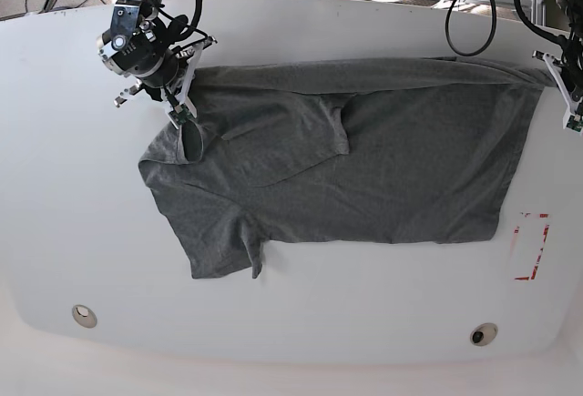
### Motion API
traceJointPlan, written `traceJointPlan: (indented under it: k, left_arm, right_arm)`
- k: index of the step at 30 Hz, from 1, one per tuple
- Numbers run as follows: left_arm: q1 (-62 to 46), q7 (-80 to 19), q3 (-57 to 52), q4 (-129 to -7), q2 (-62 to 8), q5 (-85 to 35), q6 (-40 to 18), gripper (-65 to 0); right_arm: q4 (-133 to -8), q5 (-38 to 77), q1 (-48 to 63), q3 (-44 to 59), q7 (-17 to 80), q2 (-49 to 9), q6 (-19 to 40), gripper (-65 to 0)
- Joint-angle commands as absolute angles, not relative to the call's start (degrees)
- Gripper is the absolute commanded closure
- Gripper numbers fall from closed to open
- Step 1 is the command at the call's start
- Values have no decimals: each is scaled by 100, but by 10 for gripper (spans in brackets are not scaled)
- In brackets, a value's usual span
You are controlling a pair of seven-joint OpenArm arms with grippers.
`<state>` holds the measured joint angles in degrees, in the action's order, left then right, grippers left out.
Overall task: Fold the T-shirt properly
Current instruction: 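Lay the shirt flat with both grippers, pulling it taut, then drag the shirt edge with the right gripper to smooth it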
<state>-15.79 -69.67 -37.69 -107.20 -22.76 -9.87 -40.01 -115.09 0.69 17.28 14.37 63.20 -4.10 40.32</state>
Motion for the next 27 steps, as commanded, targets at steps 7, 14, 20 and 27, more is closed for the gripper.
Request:
traceJointPlan:
  k: [7, 14, 20, 27]
  left_arm:
    - [-1508, -6396, -3679, -10466, -2527, -479, -4000, 0]
    - [-1613, -6334, -3679, -10343, -2536, -479, -4000, 0]
    - [-1675, -6334, -3679, -10352, -2527, -488, -4000, 0]
    - [-1684, -6325, -3679, -10334, -2527, -488, -4000, 0]
  right_arm:
    - [-11626, 66, 2018, 1982, 6273, -479, 4000, 0]
    - [-11618, 101, 2334, 2220, 6273, -479, 4000, 0]
    - [-11618, 110, 2492, 2193, 6273, -435, 4000, 0]
    - [-11609, 57, 2510, 2273, 6281, -268, 4000, -17]
